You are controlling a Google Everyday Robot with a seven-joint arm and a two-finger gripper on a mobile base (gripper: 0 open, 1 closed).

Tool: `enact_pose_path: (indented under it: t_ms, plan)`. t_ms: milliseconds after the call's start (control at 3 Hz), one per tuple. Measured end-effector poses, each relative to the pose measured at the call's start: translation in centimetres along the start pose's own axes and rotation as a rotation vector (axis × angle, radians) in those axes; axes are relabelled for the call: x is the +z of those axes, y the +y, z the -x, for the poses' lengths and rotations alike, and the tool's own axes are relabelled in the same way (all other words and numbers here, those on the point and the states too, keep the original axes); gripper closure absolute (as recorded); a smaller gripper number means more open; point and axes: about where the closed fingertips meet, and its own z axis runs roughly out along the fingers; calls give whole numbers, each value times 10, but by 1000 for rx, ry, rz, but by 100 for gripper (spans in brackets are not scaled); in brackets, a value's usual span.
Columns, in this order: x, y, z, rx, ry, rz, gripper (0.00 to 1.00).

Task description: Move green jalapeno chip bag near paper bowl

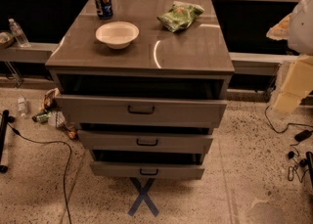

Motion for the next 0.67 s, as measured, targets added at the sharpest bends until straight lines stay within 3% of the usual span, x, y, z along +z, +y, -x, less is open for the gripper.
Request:
enact_pose_path:
  t_ms: [333,667]
  plan:
    - [0,0,0,0,0,0,0]
    - [5,-18,-6,98,-40,-59,0]
